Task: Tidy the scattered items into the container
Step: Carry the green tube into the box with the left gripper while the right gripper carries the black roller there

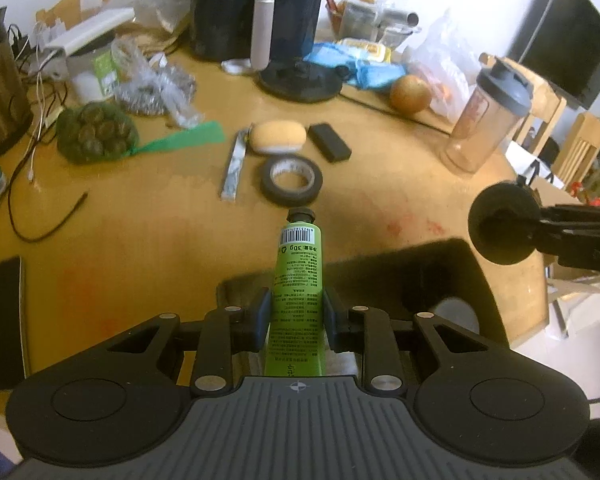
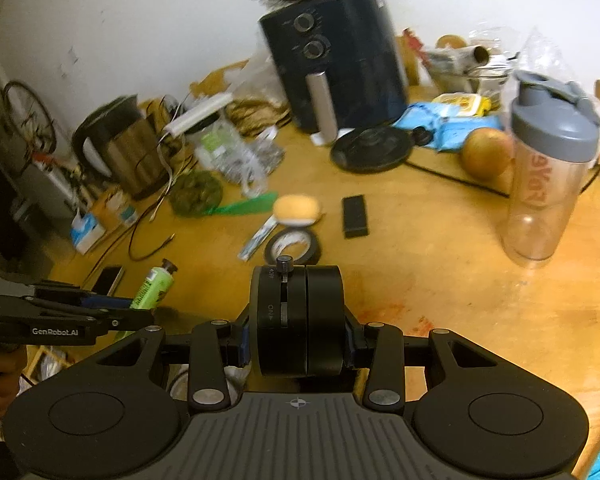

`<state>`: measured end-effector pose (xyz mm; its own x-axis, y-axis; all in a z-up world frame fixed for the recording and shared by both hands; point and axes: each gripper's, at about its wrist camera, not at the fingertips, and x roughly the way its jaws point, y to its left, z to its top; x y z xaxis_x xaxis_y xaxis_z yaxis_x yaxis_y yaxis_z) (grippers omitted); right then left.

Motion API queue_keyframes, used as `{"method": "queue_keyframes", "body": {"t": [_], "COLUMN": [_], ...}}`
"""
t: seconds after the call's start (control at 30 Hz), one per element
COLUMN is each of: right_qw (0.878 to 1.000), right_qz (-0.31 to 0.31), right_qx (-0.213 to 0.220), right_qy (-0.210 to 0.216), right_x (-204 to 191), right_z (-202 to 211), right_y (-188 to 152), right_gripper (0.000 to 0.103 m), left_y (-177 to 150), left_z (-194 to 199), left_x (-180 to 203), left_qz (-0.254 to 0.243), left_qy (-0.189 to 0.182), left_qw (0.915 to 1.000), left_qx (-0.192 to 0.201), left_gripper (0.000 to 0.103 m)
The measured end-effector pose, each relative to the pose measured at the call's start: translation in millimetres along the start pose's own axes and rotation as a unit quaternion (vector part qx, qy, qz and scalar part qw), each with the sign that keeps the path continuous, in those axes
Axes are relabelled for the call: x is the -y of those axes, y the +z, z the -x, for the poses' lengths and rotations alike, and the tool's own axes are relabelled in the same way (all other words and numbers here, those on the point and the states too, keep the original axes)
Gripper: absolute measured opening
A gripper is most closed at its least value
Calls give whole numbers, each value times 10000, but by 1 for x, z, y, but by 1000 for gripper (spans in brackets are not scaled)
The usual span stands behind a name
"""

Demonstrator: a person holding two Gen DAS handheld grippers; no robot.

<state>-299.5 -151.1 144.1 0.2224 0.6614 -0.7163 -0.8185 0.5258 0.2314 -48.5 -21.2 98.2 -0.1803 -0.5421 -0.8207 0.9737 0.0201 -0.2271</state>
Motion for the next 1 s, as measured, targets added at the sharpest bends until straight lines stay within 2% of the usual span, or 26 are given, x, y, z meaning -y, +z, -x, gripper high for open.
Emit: {"method": "queue_keyframes", "body": {"t": [0.33, 0.47, 0.5, 0.57, 0.6, 1.0], "right_qw": [9990, 9979, 9976, 9968, 9963, 9866], "right_qz": [243, 387, 420, 489, 524, 1095], "right_qx": [-370, -480, -510, -589, -629, -1156], "right_qy": [118, 190, 207, 240, 262, 341], "right_x": [-14, -21, -23, -27, -29, -56], "right_z": [-11, -17, -19, -24, -26, -58], "right_y": [-6, -4, -4, -2, -1, 11], "right_gripper": [43, 43, 43, 43, 43, 44], "left_y": [-15, -17, -17, -17, -17, -18], "left_z": [-7, 1, 4, 9, 11, 27], "left_x": [-6, -5, -5, -6, -6, -22], "left_qz": [256, 218, 198, 195, 200, 494], "left_qy": [76, 95, 106, 133, 165, 438], "left_qw": [9991, 9996, 9997, 9997, 9997, 9976], "left_qx": [-320, -182, -120, -44, 9, 212], "left_gripper": [28, 29, 30, 44, 55, 55]}}
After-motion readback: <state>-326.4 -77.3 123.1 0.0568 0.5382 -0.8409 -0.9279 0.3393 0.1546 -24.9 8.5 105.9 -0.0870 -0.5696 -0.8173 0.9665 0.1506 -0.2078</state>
